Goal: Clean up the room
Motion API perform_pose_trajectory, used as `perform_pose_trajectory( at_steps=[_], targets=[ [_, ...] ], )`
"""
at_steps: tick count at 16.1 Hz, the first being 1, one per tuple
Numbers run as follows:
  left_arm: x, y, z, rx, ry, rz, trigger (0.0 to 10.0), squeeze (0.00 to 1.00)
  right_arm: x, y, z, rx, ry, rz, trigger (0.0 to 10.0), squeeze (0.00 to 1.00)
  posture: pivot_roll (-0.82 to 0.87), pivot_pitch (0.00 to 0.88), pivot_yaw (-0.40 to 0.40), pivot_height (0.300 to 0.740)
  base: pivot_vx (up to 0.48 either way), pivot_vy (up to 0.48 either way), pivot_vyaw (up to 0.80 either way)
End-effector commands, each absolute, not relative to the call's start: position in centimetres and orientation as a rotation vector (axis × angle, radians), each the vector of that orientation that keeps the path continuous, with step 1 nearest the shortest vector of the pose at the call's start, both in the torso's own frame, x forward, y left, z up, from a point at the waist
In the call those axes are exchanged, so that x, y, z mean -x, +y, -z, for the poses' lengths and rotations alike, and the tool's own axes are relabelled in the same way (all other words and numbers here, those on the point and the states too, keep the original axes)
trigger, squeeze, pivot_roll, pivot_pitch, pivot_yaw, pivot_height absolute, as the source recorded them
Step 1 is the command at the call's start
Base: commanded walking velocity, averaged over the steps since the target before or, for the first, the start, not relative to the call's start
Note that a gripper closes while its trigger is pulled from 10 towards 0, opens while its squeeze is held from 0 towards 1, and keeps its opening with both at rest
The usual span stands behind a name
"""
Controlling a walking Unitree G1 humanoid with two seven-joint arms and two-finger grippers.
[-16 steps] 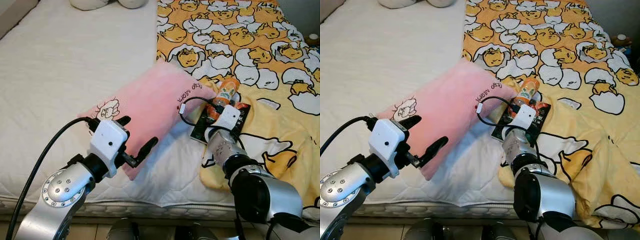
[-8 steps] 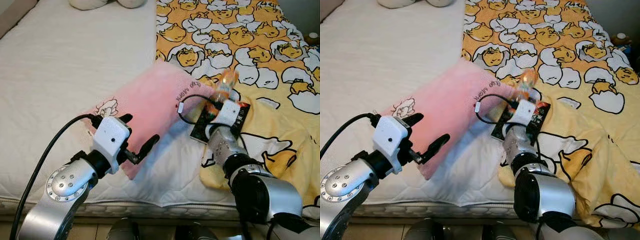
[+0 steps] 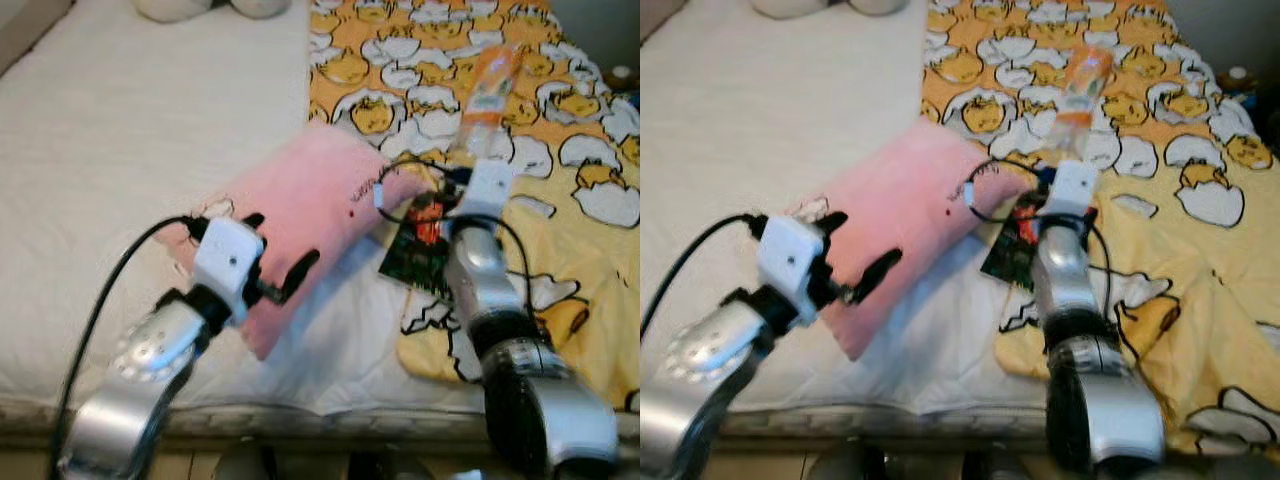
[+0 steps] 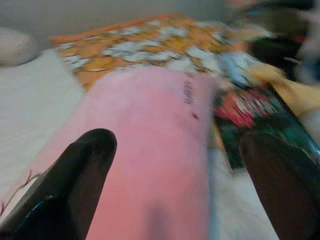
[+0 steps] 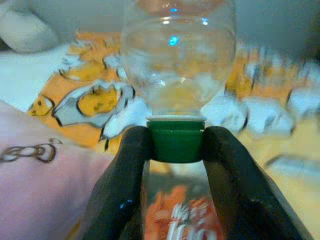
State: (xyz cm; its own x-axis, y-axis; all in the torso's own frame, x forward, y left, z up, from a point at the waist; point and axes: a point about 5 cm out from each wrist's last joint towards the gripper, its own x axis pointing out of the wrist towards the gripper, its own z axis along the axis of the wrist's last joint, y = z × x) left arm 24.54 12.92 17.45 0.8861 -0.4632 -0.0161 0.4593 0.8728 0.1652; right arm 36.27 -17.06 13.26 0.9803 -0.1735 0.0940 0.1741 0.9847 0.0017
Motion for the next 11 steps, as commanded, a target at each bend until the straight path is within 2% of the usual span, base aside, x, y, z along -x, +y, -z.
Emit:
perform_pose_trajectory(
  at_steps=[1, 3, 5, 7, 8, 10, 11],
  targets=[
    [-25.1, 13.9, -16.8, -0.168, 0.013, 0.390, 10.0, 0.00, -35.7, -16.7, -14.0, 0.053, -0.141, 0.148, 0.0, 0.00, 0.14, 0.058, -0.060, 0.740, 0.000, 0.000, 0.00],
    [-25.7, 15.0, -16.7, -0.090, -0.010, 0.225, 10.0, 0.00, -32.9, -16.8, -14.6, 0.084, -0.218, 0.154, 0.0, 0.00, 0.12, 0.025, -0.079, 0.740, 0.000, 0.000, 0.00],
    [-25.9, 16.0, -17.0, -0.097, -0.057, 0.116, 10.0, 0.00, -29.3, -16.5, -14.3, 0.149, -0.232, 0.116, 0.0, 0.00, 0.10, 0.000, -0.097, 0.740, 0.000, 0.000, 0.00],
    [-25.6, 16.1, -16.4, -0.132, -0.069, 0.104, 10.0, 0.00, -26.6, -16.3, -12.9, 0.169, -0.200, 0.052, 0.0, 0.00, 0.09, 0.000, -0.098, 0.740, 0.000, 0.000, 0.00],
    [-24.7, 16.5, -15.0, -0.147, -0.056, 0.107, 10.0, 0.00, -24.7, -15.3, -11.2, 0.127, -0.163, -0.062, 0.0, 0.00, 0.08, 0.000, -0.097, 0.740, 0.000, 0.000, 0.00],
    [-23.7, 17.0, -12.1, -0.207, 0.026, 0.111, 10.0, 0.00, -23.6, -15.1, -9.1, 0.094, -0.074, -0.117, 0.0, 0.00, 0.07, 0.000, -0.085, 0.740, 0.000, 0.000, 0.00],
    [-23.3, 17.2, -11.3, -0.175, 0.066, 0.093, 10.0, 0.00, -23.3, -15.6, -8.4, 0.077, -0.026, -0.076, 0.0, 0.00, 0.06, 0.000, -0.076, 0.740, 0.000, 0.000, 0.00]
  ],
)
